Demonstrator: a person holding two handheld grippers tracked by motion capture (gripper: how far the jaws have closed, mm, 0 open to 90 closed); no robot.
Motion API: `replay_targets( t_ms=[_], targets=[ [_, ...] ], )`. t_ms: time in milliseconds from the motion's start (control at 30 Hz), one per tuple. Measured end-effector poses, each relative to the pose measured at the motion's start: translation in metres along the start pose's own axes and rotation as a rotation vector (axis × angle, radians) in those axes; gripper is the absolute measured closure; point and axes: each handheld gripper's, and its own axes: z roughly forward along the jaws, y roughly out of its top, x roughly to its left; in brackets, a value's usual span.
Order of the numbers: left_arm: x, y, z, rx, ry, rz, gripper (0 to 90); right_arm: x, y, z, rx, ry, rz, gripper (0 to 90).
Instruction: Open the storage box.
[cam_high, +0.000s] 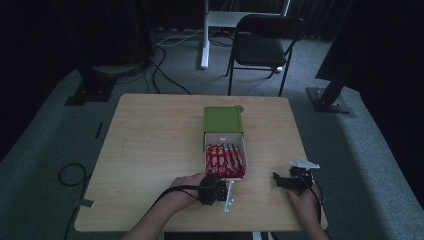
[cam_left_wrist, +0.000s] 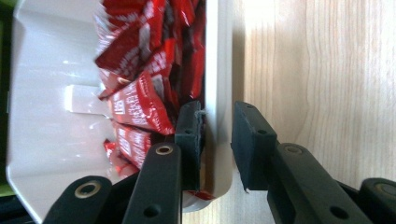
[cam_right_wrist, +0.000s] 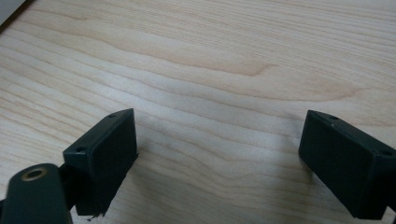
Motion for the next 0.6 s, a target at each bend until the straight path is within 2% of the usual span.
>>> replay_targets(
  t_ms=[33, 167, 333, 567, 600],
  targets=[
    [0.001, 0.000, -0.002, -0.012, 0.004, -0.003, 74.0, 0.000, 0.000, 0.000, 0.000, 0.000, 0.000, 10.6],
    [0.006, 0.001, -0.008, -0.048, -0.030, -0.028, 74.0, 0.000, 0.000, 0.000, 0.000, 0.000, 0.000, 10.6],
    [0.011, 0.002, -0.016, -0.081, -0.036, -0.053, 74.0, 0.000, 0.000, 0.000, 0.000, 0.000, 0.000, 10.6],
    [0.026, -0.004, -0.028, -0.177, -0.099, -0.161, 74.1, 0.000, 0.000, 0.000, 0.000, 0.000, 0.000, 10.6],
    [0.027, -0.004, -0.029, -0.185, -0.094, -0.167, 74.1, 0.000, 0.000, 0.000, 0.000, 0.000, 0.000, 10.6]
  ],
)
